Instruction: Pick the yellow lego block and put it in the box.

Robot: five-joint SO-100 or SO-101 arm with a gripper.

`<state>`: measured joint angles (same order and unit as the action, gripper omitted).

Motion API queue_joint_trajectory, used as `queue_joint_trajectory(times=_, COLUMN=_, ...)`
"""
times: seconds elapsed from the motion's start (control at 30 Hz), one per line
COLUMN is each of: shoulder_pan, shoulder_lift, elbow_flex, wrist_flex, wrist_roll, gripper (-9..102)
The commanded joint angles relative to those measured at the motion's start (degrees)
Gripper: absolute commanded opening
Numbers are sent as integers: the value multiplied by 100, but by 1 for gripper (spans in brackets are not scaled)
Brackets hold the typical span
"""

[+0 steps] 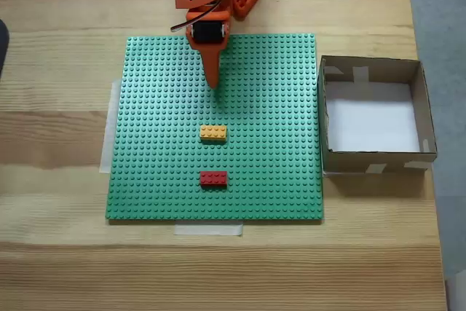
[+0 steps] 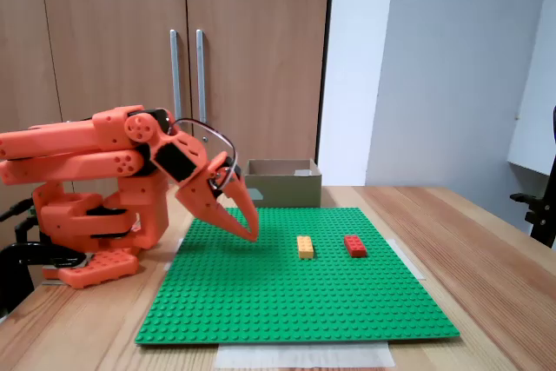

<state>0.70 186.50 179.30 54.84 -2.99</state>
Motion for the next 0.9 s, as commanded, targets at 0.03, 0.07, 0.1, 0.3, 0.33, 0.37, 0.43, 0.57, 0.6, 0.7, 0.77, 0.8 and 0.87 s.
queue_joint_trajectory(times=0.03, shoulder_pan=9, shoulder_lift=44, elbow_flex=26, wrist_flex=18, wrist_roll=9, gripper=-1)
queue_joint_trajectory(times=0.07, shoulder_pan=9, shoulder_lift=44, elbow_flex=26, wrist_flex=18, wrist_roll=9, gripper=-1)
queue_joint_trajectory(times=0.1, shoulder_pan=9, shoulder_lift=44, elbow_flex=26, wrist_flex=18, wrist_roll=9, gripper=-1)
queue_joint_trajectory(times=0.3, shoulder_pan=9, shoulder_lift=44, elbow_flex=26, wrist_flex=18, wrist_roll=9, gripper=-1)
queue_joint_trajectory(times=0.33, shoulder_pan=9, shoulder_lift=44, elbow_flex=26, wrist_flex=18, wrist_roll=9, gripper=-1)
queue_joint_trajectory(times=0.37, shoulder_pan=9, shoulder_lift=44, elbow_flex=26, wrist_flex=18, wrist_roll=9, gripper=-1)
queue_joint_trajectory(times=0.43, shoulder_pan=9, shoulder_lift=44, elbow_flex=26, wrist_flex=18, wrist_roll=9, gripper=-1)
queue_joint_trajectory(times=0.57, shoulder_pan=0, shoulder_lift=35, elbow_flex=18, wrist_flex=18, wrist_roll=-9, gripper=-1)
queue_joint_trajectory(times=0.6, shoulder_pan=0, shoulder_lift=0, elbow_flex=9, wrist_flex=9, wrist_roll=-9, gripper=-1)
queue_joint_trajectory(times=0.7, shoulder_pan=0, shoulder_lift=-44, elbow_flex=0, wrist_flex=-26, wrist_roll=-9, gripper=-1)
queue_joint_trajectory(times=0.77, shoulder_pan=35, shoulder_lift=-62, elbow_flex=-9, wrist_flex=-35, wrist_roll=35, gripper=-1)
queue_joint_trajectory(times=0.8, shoulder_pan=26, shoulder_lift=-79, elbow_flex=-9, wrist_flex=-44, wrist_roll=18, gripper=-1)
queue_joint_trajectory(times=0.87, shoulder_pan=18, shoulder_lift=-79, elbow_flex=-18, wrist_flex=-44, wrist_roll=53, gripper=0)
